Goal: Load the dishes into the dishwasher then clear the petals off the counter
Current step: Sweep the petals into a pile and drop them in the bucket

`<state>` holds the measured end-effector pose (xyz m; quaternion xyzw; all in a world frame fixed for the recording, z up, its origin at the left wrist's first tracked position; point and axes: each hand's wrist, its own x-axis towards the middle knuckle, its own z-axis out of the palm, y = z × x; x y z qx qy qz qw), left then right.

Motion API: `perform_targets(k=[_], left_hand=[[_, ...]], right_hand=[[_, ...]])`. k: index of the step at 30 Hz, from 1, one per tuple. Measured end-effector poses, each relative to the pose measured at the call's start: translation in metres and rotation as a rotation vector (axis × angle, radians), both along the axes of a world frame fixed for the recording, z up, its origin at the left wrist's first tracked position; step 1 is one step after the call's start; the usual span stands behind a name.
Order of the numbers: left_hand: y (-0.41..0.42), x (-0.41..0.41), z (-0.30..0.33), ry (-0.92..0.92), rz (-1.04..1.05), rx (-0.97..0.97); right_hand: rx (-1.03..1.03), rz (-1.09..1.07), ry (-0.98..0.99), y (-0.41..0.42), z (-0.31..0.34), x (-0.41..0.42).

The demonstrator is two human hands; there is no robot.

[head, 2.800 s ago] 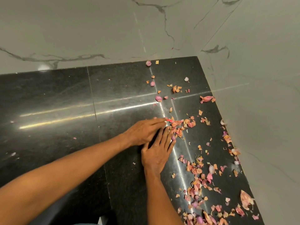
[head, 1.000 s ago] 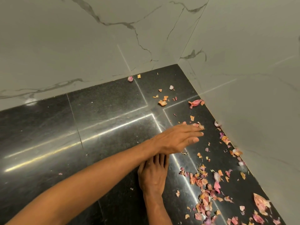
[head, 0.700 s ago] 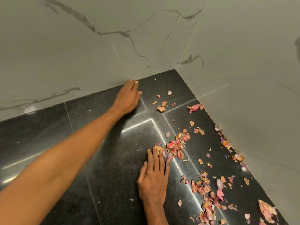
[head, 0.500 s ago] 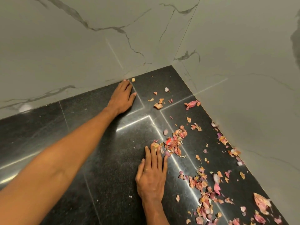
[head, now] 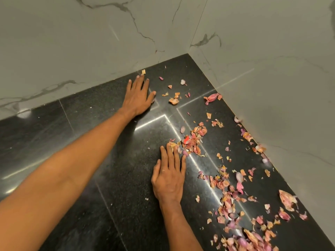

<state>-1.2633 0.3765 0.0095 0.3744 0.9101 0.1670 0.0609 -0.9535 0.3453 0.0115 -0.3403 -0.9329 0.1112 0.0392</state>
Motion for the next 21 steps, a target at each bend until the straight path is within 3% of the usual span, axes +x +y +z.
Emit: perform_targets(k=[2,6,9,12,16,19,21], left_hand=[[-0.001,0.015,0.001,-0.008,-0.097,0.029],[-0.009,0.072,0.009,-0.086,-0.302,0.369],[0.002,0.072,0.021,-0.047,-0.221,0.484],[0.022,0.017,0.028,-0.038,0.001,0.294],[0.029,-0.035,0.009,0.088,-0.053,-0.053],[0.035,-0.008,0.004,0.082,-0.107,-0.032],[0.037,0.033,0.007,0.044,-0.268,0.027]], right_hand=[[-0.005,0.0,-0.008,0.0,0.001,0.0],[-0.004,-0.001,-0.01,0.001,0.001,-0.001],[0.0,0.003,-0.019,0.001,-0.001,-0.001],[-0.001,0.016,-0.026,0.002,-0.002,0.0],[0.003,0.018,0.0,0.002,-0.004,0.0],[0.011,0.013,0.015,0.002,-0.004,0.0],[0.013,0.01,0.018,0.002,-0.003,-0.001]])
